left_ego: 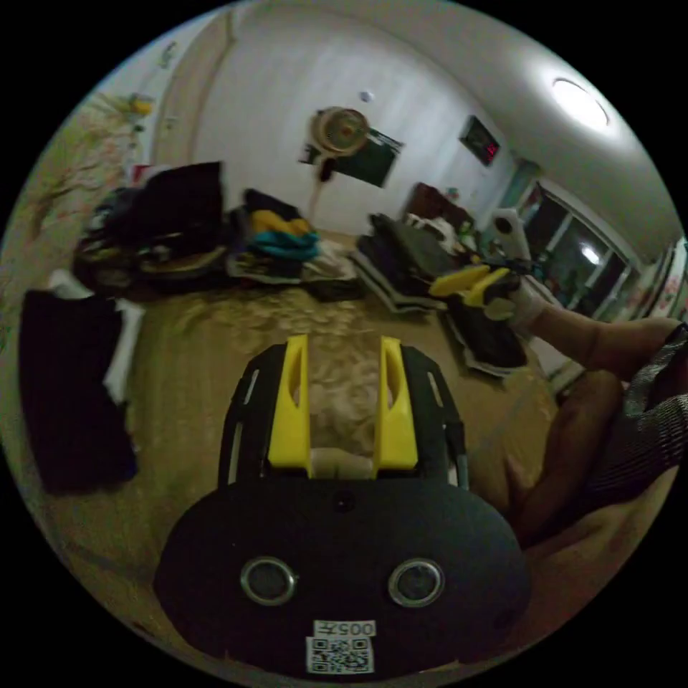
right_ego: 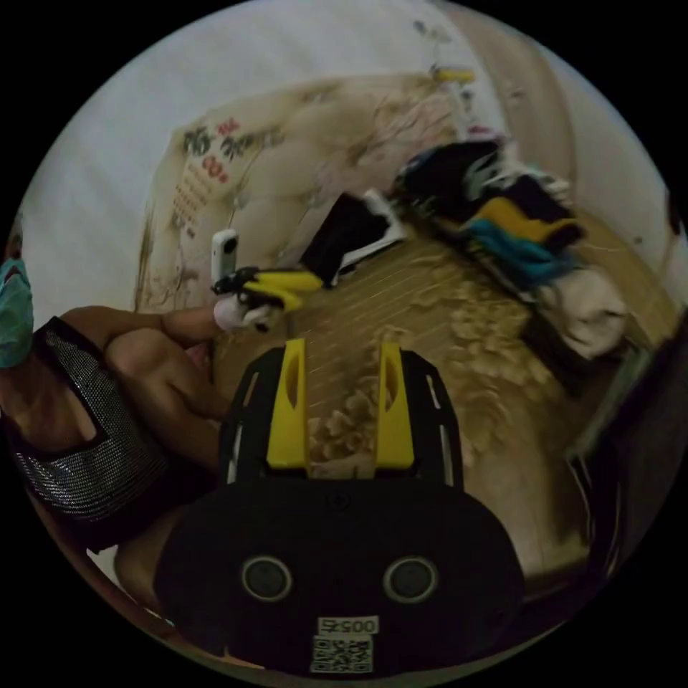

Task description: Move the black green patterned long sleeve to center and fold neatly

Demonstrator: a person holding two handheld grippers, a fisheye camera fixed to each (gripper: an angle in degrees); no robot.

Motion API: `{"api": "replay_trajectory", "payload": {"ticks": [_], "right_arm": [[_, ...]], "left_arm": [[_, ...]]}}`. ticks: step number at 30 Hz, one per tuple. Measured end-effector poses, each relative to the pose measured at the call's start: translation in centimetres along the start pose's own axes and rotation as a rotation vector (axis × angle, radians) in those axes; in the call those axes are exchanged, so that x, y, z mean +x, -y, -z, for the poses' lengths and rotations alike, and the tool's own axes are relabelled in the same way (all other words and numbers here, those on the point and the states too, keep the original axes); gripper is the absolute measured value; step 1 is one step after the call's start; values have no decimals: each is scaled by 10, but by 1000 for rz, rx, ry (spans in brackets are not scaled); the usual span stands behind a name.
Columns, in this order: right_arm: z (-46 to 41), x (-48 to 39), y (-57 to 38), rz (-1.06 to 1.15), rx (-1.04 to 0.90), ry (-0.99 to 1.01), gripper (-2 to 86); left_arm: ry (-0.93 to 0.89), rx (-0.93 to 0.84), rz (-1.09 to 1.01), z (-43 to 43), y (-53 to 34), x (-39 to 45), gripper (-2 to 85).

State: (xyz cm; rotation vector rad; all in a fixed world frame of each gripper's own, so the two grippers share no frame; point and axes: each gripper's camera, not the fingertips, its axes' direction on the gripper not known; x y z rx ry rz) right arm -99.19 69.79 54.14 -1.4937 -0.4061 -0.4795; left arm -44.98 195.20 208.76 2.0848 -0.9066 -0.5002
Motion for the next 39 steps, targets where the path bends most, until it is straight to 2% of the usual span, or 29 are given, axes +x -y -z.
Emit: {"api": "replay_trajectory", "payload": {"ticks": [4,8,10,15,20,22,26,35,39], "right_arm": [[-122,6,119,-6,-52,128,125],[-208,17,213,-49,-13,178,118],[-259,24,269,-71,20,185,118],[-343,41,368,-133,72,175,113],[-409,55,447,-182,92,155,110],[-437,62,483,-207,107,136,109],[-475,70,533,-247,133,112,110],[-571,57,645,-228,73,44,121],[-613,38,691,-205,32,121,136]], "left_arm": [[307,77,78,84,-53,-135,134],[610,101,19,134,-68,-249,135],[634,56,6,141,-70,-299,145],[651,-42,102,145,-92,-426,154],[560,-231,225,150,-148,-546,83],[514,-123,272,182,-176,-569,27],[405,147,318,276,-255,-602,8],[266,389,251,422,-380,-656,1],[211,363,202,450,-406,-671,1]]}}
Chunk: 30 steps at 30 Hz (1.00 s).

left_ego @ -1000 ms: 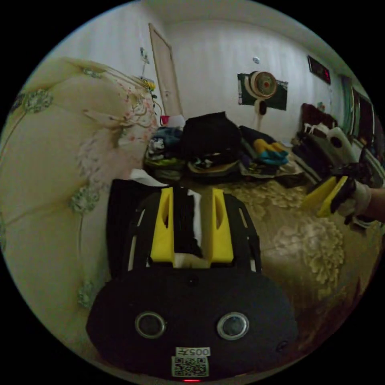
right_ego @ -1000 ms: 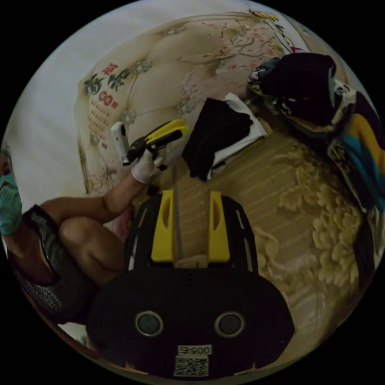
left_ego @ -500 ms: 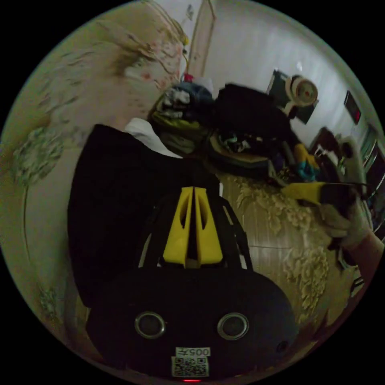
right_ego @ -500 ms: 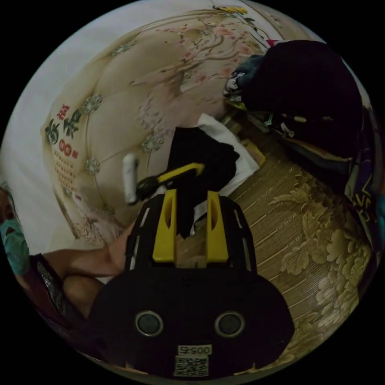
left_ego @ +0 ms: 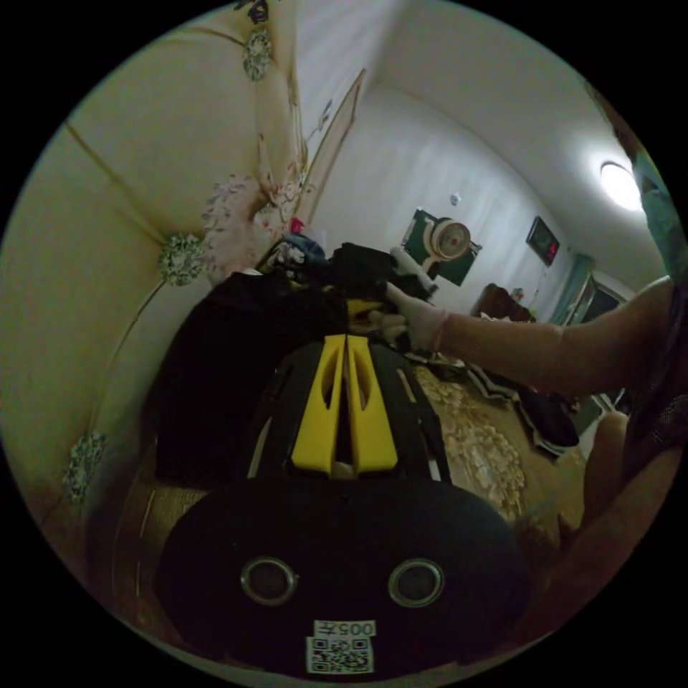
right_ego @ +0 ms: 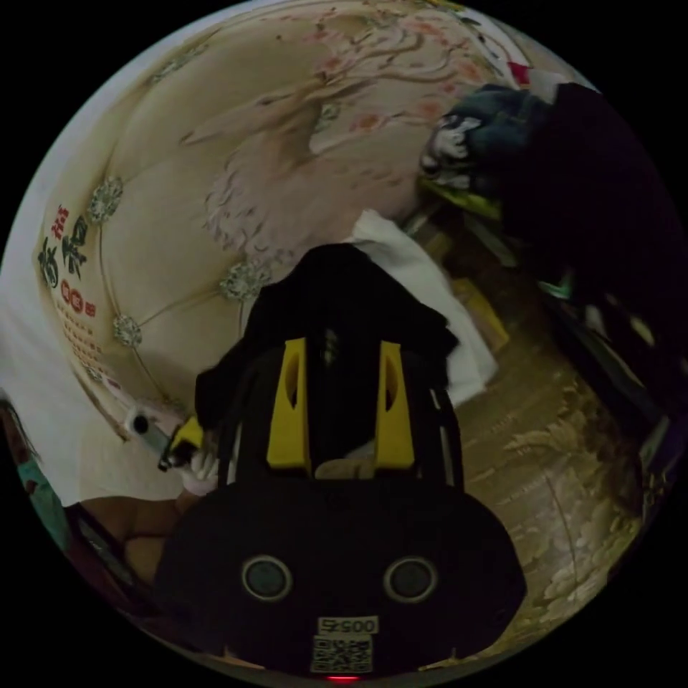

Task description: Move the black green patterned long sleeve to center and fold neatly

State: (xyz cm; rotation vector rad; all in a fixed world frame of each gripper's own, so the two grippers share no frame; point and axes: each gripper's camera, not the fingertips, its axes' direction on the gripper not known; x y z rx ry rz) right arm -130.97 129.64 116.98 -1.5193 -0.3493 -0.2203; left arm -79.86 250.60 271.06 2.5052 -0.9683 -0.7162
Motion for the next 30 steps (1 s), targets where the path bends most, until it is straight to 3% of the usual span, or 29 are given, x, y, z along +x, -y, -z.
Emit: {"api": "replay_trajectory", "payload": {"ticks": [7,11,15,20,26,30], "right_arm": [[-74,-44,35,-37,-124,214,133],[-89,-68,31,-54,-131,334,43],[-59,-101,9,8,-28,252,1],[22,-141,-40,103,180,192,-2],[134,-204,-124,171,339,-97,-3],[197,-246,-196,154,456,-193,-6]], "left_arm": [[-125,-81,-10,40,-20,-33,2],[-159,-101,-66,67,-26,-37,2],[-249,-32,-37,92,-23,-54,1],[-440,208,-16,126,12,-76,-1],[-697,433,21,140,58,-68,-2],[-632,406,-12,138,100,-31,4]]}}
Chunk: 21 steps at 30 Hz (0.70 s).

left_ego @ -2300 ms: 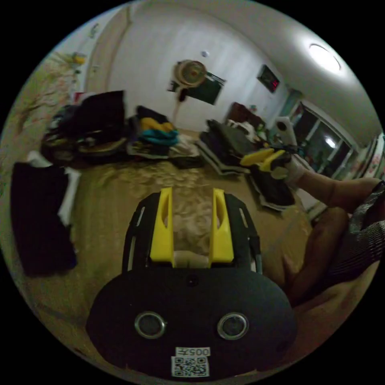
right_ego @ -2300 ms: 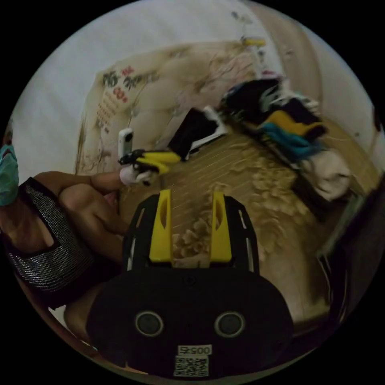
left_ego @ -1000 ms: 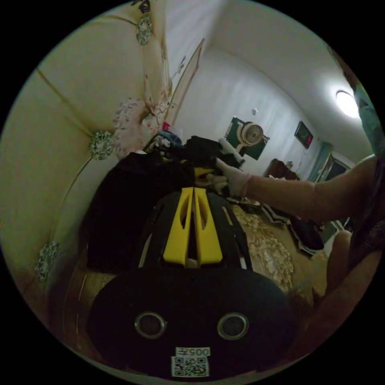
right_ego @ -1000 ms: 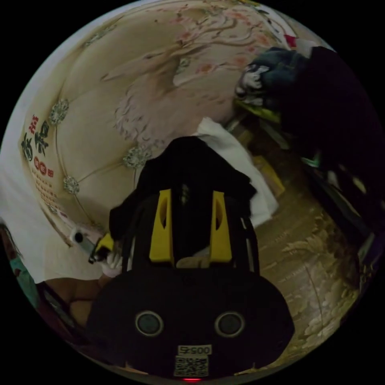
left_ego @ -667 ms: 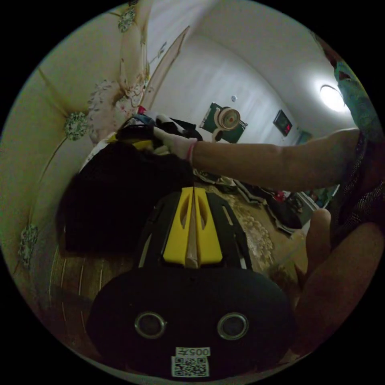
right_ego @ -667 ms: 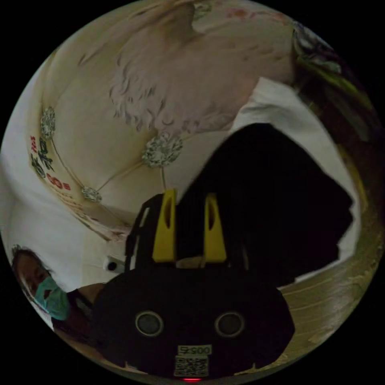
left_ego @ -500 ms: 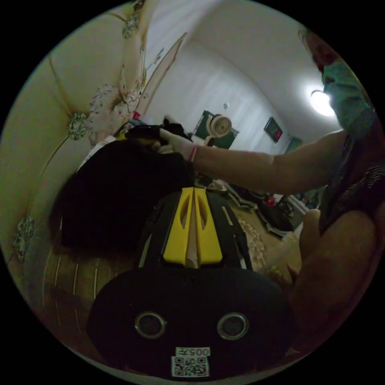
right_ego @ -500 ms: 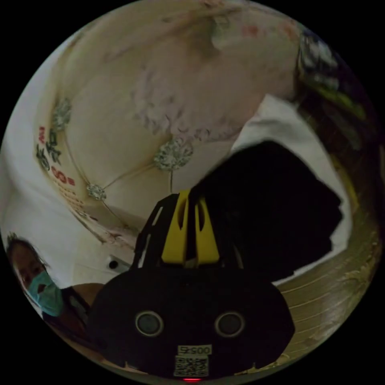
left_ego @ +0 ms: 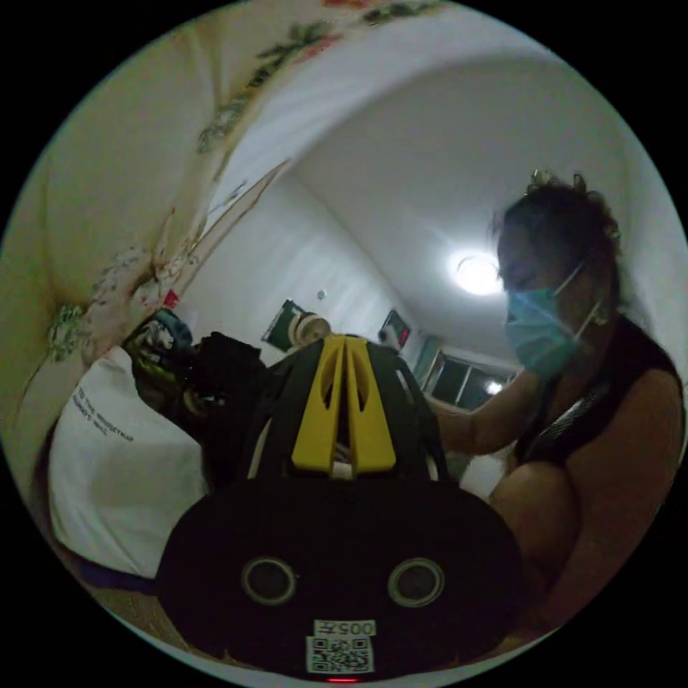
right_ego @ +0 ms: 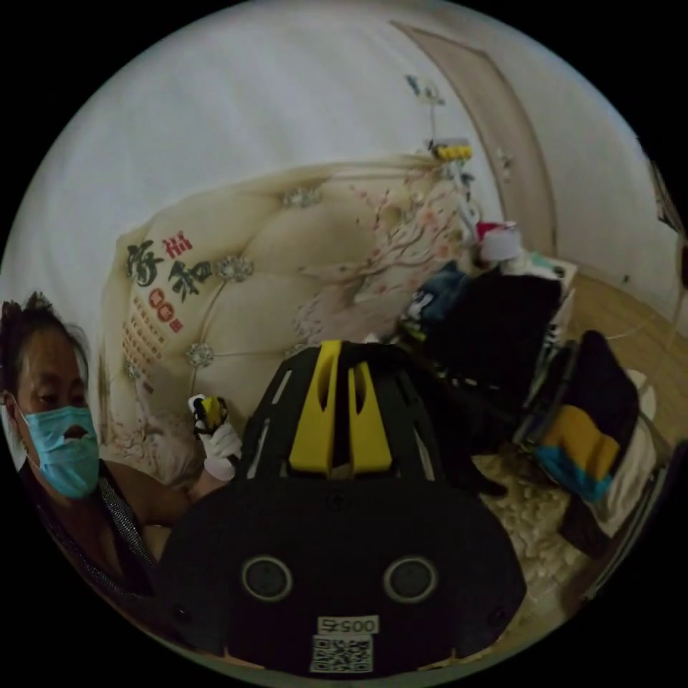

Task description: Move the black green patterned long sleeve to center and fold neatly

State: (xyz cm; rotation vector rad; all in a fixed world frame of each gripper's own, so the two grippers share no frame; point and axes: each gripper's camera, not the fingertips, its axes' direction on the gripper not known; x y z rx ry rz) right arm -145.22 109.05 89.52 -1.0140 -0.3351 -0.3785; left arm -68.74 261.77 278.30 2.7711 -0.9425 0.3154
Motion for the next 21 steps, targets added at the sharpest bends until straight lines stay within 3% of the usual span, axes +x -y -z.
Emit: {"api": "replay_trajectory", "payload": {"ticks": [5,10,12,15,17,21], "right_arm": [[81,-50,-38,-5,52,-265,-8],[173,-94,-79,-16,115,-430,-10],[201,-106,-93,7,105,-461,-11],[249,-119,-118,41,63,-508,-15],[283,-120,-132,43,34,-531,-16],[377,-110,-169,-21,40,-387,-16]], "left_arm": [[262,-276,-363,-138,7,105,114],[309,-383,-423,-269,-14,169,167],[366,-425,-415,-313,-11,178,161],[457,-581,-359,-371,3,175,68],[402,-605,-333,-386,29,180,9],[283,-557,-326,-395,76,207,-4]]}}
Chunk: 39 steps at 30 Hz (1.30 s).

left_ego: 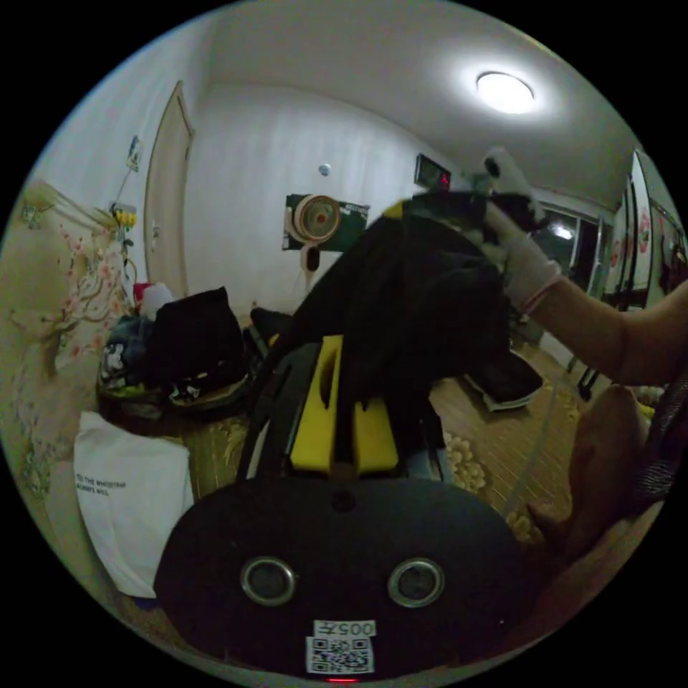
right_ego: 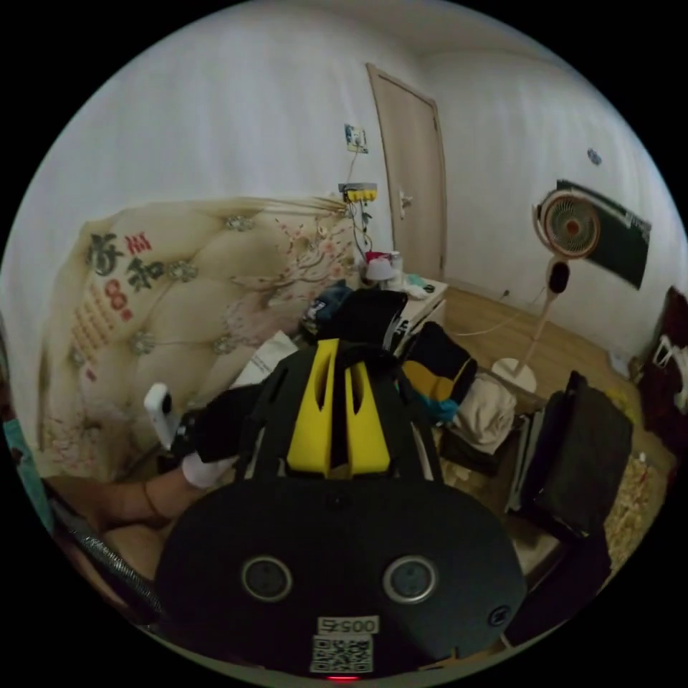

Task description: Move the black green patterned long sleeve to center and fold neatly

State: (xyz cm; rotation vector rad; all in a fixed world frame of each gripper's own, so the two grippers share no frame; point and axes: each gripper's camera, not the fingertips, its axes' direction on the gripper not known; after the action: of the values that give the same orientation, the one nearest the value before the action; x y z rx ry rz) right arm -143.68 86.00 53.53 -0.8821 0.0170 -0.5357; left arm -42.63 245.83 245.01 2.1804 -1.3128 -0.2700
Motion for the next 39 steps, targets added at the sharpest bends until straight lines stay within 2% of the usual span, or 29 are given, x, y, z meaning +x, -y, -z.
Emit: {"api": "replay_trajectory", "payload": {"ticks": [6,11,19,20,23,25,28,34,37,39], "right_arm": [[117,52,-69,-6,23,158,-13],[198,88,-128,-27,44,278,2],[357,183,-254,-198,335,565,42],[369,190,-265,-217,354,548,42],[415,218,-314,-274,352,286,70],[429,234,-341,-287,248,183,136],[429,247,-360,-246,108,149,171],[423,280,-359,-128,-6,188,201],[427,298,-354,-104,-4,230,185],[434,306,-352,-83,12,290,131]], "left_arm": [[-204,97,-35,20,123,25,-5],[-310,-17,-75,-17,234,70,-5],[-428,-91,-92,-65,334,126,-5],[-444,-84,-81,-70,345,129,-5],[-474,-74,-68,-79,369,136,-5],[-470,-75,-93,-83,384,144,-5],[-488,-84,-137,-89,406,160,-6],[-478,-116,-177,-102,440,180,-6],[-464,-115,-164,-105,451,177,-6],[-434,-114,-155,-106,454,172,-6]]}}
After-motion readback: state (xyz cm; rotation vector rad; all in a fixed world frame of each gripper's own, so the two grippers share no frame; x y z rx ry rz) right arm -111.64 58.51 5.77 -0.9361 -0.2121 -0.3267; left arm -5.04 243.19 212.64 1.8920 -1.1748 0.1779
